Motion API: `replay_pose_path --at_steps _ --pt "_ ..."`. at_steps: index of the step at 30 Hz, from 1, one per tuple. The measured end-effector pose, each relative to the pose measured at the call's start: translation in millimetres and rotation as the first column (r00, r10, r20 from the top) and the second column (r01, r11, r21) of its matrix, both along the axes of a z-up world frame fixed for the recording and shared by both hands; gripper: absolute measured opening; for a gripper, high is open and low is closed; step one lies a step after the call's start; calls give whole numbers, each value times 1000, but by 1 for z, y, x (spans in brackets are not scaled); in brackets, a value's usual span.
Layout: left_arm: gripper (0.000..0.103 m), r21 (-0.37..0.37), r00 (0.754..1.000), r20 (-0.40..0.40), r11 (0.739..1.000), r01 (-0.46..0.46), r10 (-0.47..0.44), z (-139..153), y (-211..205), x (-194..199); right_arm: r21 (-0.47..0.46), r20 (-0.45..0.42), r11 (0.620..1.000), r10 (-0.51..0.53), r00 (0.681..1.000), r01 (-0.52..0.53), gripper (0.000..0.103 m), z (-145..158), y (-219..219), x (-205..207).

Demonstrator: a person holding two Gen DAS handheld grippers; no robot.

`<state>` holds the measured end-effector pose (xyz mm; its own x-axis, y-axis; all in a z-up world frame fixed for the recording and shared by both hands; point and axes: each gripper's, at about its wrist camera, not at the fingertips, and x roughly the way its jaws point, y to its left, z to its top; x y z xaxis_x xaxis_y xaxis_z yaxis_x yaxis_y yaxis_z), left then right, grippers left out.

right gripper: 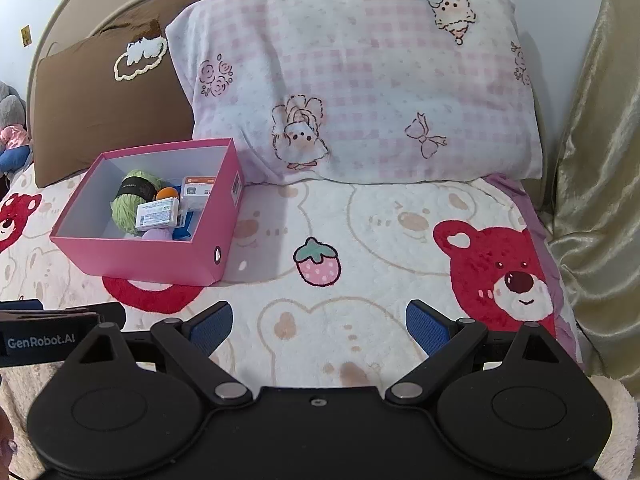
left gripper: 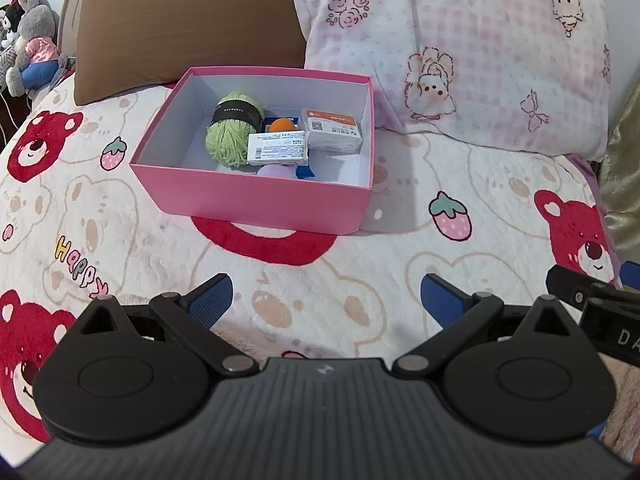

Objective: Organize objects

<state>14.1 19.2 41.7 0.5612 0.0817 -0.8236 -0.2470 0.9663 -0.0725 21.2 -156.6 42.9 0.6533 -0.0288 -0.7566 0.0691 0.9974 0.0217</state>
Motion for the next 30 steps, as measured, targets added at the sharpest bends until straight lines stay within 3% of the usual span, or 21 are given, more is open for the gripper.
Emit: replay_pose_path --at_steps 30 --pt "102 32 998 -58 999 2 0 0 0 -2 -24 23 999 22 999 -21 96 6 -1 -5"
